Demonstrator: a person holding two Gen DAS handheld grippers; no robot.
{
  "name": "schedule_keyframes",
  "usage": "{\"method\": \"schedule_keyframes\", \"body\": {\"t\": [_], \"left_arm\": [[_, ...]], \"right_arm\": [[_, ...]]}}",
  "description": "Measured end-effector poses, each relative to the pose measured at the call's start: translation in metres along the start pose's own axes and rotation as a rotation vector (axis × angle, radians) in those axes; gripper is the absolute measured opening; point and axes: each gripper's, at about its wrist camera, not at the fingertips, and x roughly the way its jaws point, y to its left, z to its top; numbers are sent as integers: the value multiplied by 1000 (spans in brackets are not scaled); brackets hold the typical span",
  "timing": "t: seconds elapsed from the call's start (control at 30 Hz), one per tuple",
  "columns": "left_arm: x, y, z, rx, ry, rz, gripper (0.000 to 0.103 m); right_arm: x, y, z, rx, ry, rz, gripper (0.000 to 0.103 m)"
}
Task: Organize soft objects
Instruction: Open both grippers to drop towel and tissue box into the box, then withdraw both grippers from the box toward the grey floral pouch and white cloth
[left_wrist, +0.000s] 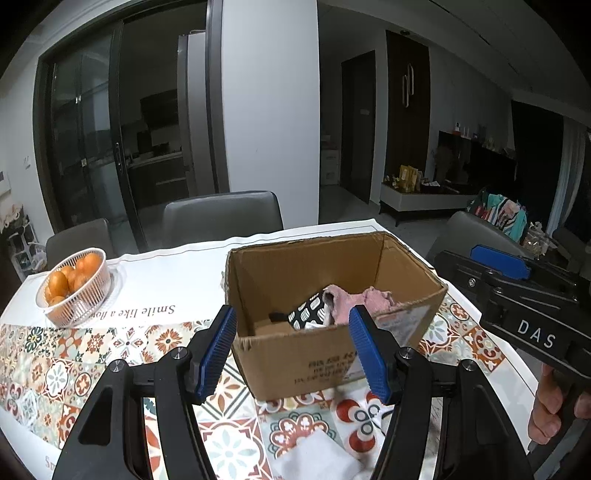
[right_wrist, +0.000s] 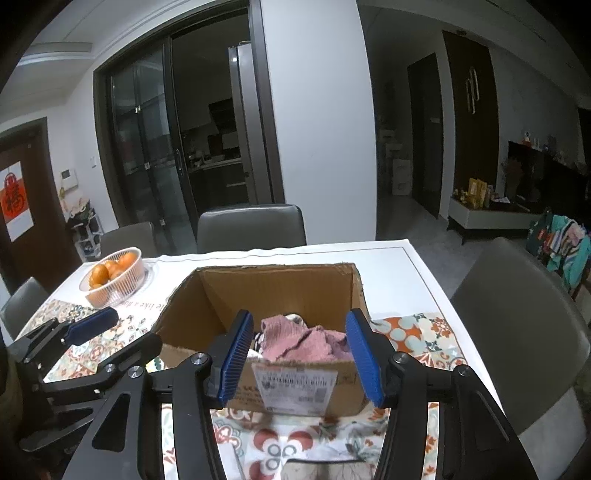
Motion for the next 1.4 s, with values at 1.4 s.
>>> {"method": "schedule_keyframes", "body": {"t": [1.4], "left_arm": [[-53,-31,-121,2,46,-52,65]], "right_arm": [[-60,-13,-120,72,100,-89,54]]}}
